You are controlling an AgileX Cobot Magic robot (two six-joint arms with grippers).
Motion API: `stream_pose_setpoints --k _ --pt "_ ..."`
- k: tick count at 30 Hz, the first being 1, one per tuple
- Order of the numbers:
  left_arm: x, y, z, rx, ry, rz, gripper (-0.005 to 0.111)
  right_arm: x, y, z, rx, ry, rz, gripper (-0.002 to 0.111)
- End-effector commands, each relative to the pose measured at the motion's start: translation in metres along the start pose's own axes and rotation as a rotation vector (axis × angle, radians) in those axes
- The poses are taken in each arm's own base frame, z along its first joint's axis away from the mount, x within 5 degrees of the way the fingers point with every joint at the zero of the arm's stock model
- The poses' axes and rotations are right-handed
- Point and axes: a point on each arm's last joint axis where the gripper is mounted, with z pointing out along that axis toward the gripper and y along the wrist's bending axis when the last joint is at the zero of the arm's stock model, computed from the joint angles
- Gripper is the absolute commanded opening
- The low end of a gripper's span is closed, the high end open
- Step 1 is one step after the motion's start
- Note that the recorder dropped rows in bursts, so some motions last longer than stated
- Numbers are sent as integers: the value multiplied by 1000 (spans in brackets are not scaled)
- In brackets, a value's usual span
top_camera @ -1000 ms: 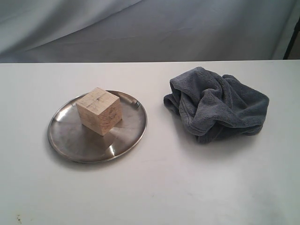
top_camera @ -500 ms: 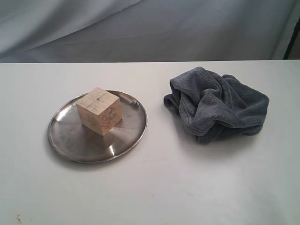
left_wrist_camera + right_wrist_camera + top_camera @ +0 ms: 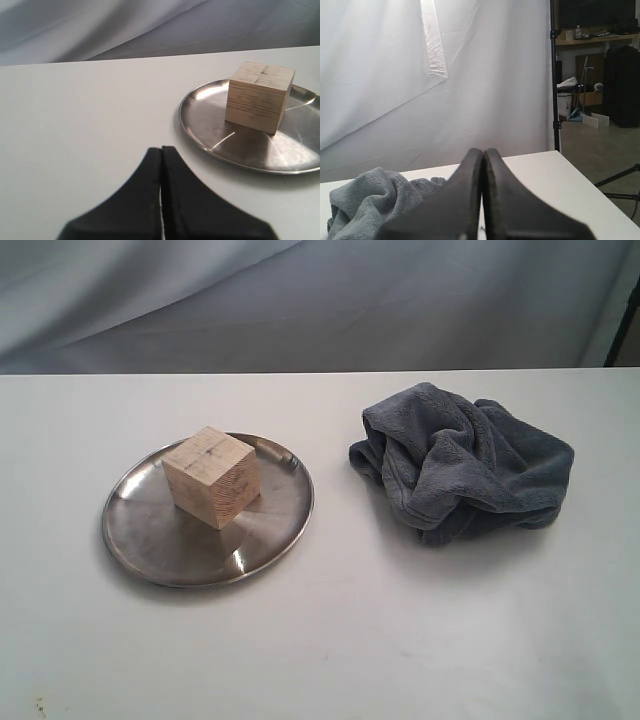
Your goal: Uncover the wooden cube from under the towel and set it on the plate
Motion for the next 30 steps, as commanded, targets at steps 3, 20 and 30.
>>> stream_pose_setpoints --k 3,20,30 --pt "0 0 0 3 -11 -7 0 6 -1 0 3 5 -14 0" --pt "0 0 0 3 -11 -7 0 32 -3 -4 16 290 -94 0" --pt "0 0 0 3 -11 -7 0 37 1 -6 -73 353 -165 0"
